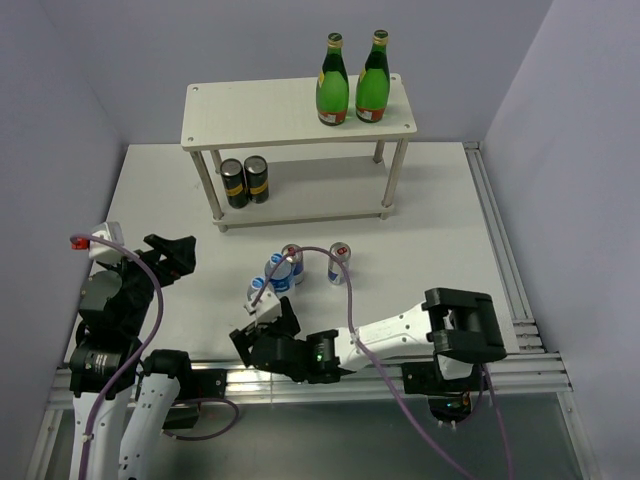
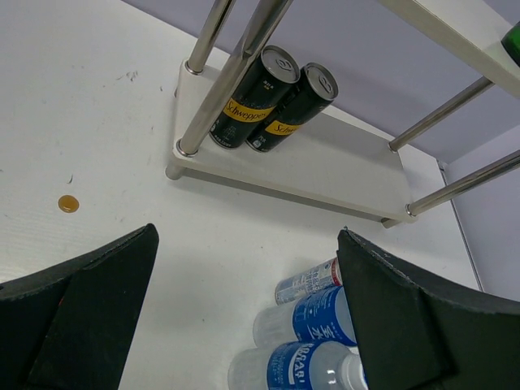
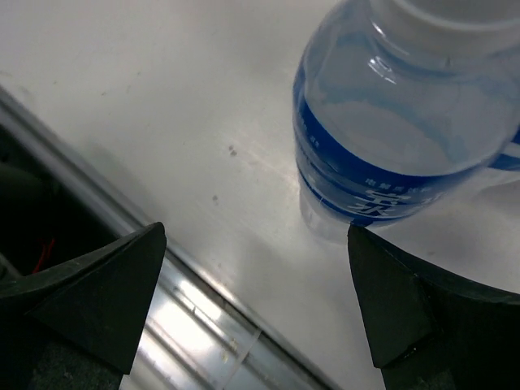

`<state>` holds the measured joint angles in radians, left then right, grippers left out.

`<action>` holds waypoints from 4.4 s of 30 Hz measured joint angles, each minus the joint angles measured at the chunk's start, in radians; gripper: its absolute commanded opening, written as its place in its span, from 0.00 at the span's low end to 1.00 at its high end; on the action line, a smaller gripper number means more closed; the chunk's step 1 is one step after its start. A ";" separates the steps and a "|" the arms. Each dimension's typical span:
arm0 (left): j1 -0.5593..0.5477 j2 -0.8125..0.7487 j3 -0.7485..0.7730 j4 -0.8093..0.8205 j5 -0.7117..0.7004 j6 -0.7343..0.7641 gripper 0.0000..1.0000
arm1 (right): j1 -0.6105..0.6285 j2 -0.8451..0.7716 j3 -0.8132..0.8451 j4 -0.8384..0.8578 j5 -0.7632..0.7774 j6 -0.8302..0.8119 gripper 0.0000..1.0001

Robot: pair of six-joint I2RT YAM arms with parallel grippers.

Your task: Place and organize the beverage onto the shelf

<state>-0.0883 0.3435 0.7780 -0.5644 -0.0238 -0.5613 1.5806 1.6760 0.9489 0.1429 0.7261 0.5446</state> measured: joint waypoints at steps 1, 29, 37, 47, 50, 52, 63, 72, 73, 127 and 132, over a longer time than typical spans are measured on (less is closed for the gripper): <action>0.000 -0.002 0.000 0.000 0.000 0.000 0.99 | -0.014 0.014 0.014 -0.002 -0.002 0.003 1.00; 0.000 -0.016 0.000 0.000 0.001 0.000 0.99 | -0.185 0.313 0.300 -0.060 0.172 0.063 0.78; 0.000 -0.015 0.000 0.000 0.001 0.000 0.99 | -0.220 0.341 0.328 -0.062 0.187 0.064 0.02; 0.009 -0.014 0.000 0.000 0.001 0.001 0.99 | -0.126 0.156 0.243 -0.176 0.210 0.035 0.00; 0.011 -0.013 0.000 0.000 0.001 0.000 0.99 | -0.051 -0.018 0.220 -0.216 0.241 -0.002 0.00; 0.012 -0.013 0.000 0.000 0.001 0.001 0.99 | -0.010 -0.153 0.224 -0.203 0.265 -0.032 0.00; 0.013 -0.012 0.000 0.000 0.001 0.001 0.99 | -0.291 -0.511 0.166 -0.230 0.318 -0.146 0.00; 0.013 -0.013 0.000 0.001 0.001 0.001 0.99 | -0.584 -0.559 0.043 -0.267 0.204 -0.202 0.00; 0.013 -0.013 0.000 0.001 0.001 0.001 0.99 | -0.604 -0.551 0.043 -0.255 0.190 -0.206 0.00; 0.046 -0.006 0.000 0.007 0.029 0.004 0.99 | -1.051 0.249 0.340 0.183 0.062 -0.304 0.00; 0.046 -0.007 0.000 0.007 0.029 0.004 0.99 | -1.051 0.289 0.360 0.207 0.089 -0.307 0.25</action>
<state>-0.0425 0.3367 0.7780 -0.5571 0.0051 -0.5571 0.5293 1.9648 1.3087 0.3500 0.8150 0.2379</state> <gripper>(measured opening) 0.994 0.682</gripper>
